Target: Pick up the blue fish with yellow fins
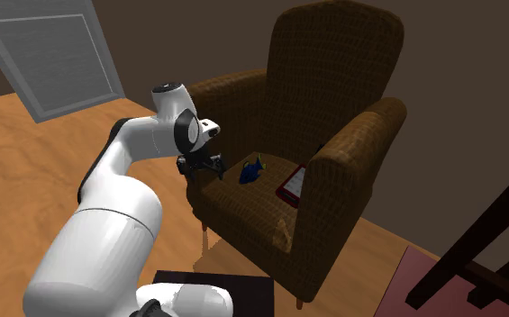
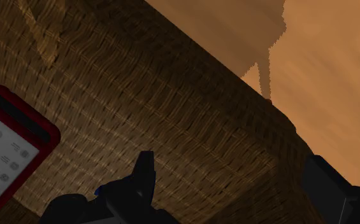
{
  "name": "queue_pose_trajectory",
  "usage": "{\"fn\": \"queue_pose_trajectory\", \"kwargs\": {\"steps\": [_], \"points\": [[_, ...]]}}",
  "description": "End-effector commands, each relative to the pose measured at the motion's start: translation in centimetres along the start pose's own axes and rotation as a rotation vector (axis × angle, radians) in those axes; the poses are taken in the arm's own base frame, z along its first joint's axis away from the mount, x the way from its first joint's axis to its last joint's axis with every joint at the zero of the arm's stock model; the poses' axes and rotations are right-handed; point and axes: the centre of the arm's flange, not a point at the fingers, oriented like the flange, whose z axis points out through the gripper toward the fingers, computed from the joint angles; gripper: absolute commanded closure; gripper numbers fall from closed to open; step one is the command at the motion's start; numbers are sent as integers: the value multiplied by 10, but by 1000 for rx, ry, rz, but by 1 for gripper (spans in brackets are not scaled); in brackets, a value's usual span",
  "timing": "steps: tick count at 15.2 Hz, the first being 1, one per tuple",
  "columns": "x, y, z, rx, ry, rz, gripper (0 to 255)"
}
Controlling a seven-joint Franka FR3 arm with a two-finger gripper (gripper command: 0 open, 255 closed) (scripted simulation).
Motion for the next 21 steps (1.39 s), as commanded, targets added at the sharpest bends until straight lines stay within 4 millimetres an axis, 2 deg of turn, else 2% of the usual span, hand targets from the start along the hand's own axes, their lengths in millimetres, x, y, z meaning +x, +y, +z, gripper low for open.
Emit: {"fn": "queue_pose_trajectory", "kwargs": {"steps": [1,11,21], "points": [[0,0,0,0,0,0,0],[122,44,54,-41,-76,192,0],[229,112,115,-83,-152,384,0]]}}
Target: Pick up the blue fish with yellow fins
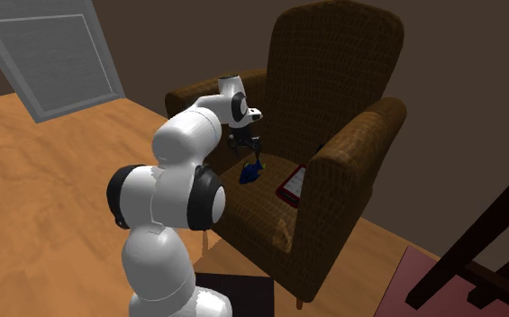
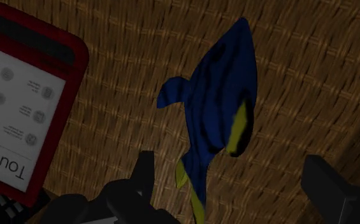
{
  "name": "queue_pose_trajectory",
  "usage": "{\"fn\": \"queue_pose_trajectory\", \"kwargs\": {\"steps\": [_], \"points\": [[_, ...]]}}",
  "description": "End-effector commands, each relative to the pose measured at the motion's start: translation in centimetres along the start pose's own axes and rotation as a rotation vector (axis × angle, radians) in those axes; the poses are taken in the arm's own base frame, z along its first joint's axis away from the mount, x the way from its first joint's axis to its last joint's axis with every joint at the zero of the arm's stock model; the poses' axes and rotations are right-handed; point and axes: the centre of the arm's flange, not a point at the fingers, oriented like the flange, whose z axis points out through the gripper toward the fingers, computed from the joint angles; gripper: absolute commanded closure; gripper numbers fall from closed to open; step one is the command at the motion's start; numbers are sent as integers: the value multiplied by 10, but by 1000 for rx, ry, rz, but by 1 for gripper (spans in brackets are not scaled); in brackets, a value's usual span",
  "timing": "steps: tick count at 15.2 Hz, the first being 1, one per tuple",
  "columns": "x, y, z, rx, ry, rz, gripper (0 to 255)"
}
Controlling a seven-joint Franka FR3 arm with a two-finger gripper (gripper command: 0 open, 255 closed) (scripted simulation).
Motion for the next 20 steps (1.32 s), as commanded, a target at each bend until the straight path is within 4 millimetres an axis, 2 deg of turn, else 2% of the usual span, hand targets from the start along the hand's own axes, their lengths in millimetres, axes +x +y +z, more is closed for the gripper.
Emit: {"fn": "queue_pose_trajectory", "kwargs": {"steps": [1,3,10,12,13,20], "points": [[25,8,11,-9,-16,39,0],[47,15,20,-16,-29,73,0],[45,8,57,-16,-29,73,0],[45,8,60,-16,-29,73,0],[44,8,59,-16,-29,73,255],[45,8,59,-16,-29,73,255]]}}
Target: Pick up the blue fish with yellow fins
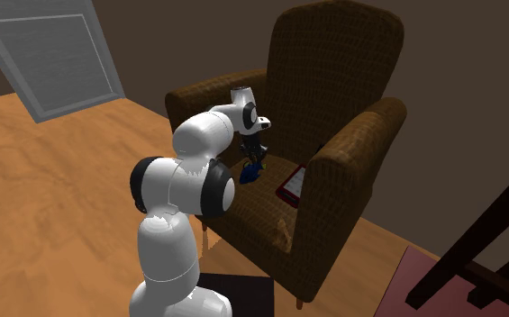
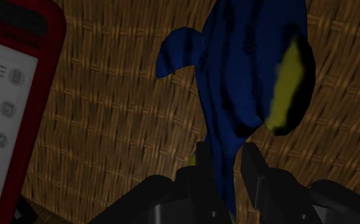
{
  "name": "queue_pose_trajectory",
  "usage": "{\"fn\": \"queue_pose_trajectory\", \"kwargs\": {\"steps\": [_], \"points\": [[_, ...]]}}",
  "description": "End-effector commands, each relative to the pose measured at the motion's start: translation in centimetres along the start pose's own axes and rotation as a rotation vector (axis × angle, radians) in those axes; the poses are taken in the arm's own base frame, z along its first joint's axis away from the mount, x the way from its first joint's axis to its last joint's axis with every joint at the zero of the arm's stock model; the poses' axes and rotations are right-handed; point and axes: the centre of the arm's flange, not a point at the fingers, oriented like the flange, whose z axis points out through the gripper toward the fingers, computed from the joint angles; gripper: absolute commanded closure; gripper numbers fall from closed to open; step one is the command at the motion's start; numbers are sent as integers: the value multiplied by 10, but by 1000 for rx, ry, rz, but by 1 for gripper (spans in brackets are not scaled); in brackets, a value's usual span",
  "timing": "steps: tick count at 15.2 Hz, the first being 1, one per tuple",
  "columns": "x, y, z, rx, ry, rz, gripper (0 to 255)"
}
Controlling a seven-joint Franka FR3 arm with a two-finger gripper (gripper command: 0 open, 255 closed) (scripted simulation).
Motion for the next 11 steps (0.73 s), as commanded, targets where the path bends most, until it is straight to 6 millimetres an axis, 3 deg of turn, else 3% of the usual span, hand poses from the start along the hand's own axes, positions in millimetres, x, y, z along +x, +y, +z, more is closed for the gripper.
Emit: {"fn": "queue_pose_trajectory", "kwargs": {"steps": [1,11], "points": [[0,0,0,0,-1,0,255],[2,8,-46,0,-1,0,255]]}}
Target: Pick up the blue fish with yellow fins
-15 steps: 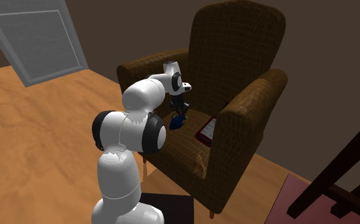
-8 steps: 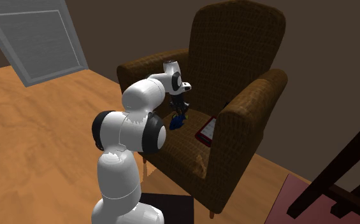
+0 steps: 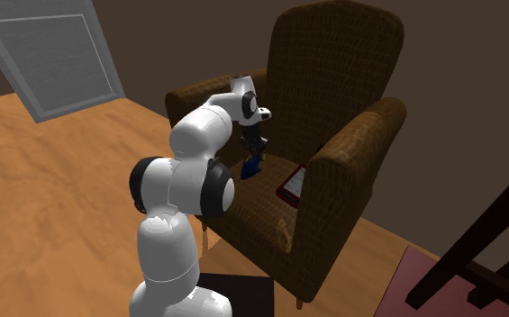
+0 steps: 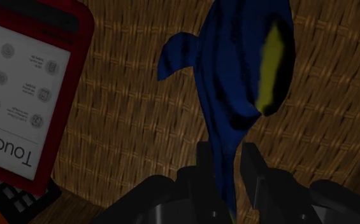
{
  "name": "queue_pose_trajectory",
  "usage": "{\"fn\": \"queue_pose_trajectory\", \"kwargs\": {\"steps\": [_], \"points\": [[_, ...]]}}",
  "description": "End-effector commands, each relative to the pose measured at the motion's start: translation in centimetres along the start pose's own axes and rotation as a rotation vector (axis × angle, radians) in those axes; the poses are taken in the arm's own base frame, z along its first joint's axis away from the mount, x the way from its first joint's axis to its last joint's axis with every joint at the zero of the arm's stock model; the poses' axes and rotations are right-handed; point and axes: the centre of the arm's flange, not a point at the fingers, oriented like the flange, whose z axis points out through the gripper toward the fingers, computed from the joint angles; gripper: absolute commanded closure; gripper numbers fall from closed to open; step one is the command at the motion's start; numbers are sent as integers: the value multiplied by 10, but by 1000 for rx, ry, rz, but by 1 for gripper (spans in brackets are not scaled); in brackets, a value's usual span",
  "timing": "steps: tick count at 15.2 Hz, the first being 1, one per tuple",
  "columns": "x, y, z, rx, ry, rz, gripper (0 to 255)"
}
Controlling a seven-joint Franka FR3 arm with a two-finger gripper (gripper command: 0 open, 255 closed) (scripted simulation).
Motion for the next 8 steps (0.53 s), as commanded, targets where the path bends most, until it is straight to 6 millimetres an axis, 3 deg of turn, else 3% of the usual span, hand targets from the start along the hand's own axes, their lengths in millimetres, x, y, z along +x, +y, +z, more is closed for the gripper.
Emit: {"fn": "queue_pose_trajectory", "kwargs": {"steps": [1,6,8], "points": [[1,1,-10,0,0,0,255],[2,6,-36,0,0,0,255],[2,6,-37,0,0,0,255]]}}
